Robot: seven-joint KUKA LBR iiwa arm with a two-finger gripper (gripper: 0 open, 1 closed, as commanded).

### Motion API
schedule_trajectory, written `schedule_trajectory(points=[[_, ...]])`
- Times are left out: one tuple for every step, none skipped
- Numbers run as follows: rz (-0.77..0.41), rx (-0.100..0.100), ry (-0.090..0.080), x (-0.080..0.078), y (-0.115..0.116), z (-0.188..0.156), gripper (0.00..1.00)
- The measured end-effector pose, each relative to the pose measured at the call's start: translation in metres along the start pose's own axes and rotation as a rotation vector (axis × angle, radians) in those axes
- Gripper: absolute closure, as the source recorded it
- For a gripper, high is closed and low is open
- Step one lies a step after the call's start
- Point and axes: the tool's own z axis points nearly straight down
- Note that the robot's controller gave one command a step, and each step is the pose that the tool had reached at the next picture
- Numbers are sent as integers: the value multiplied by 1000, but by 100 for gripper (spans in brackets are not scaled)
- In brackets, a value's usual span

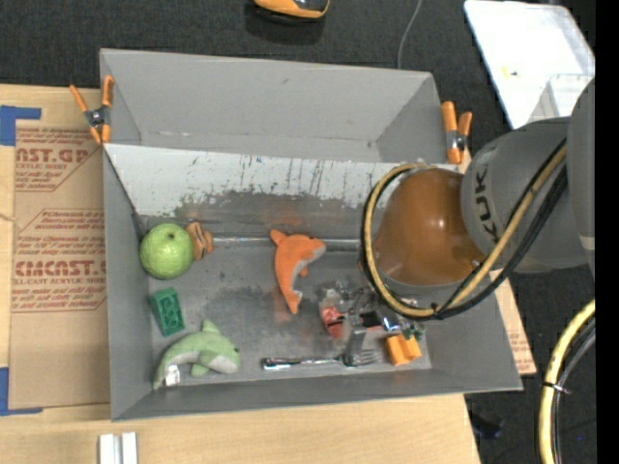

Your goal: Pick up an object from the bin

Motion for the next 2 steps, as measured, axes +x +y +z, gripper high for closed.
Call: schedule_trajectory(points=[[12, 0, 4, 8, -8, -65, 100], [32, -2, 15, 5, -8, -130, 100]])
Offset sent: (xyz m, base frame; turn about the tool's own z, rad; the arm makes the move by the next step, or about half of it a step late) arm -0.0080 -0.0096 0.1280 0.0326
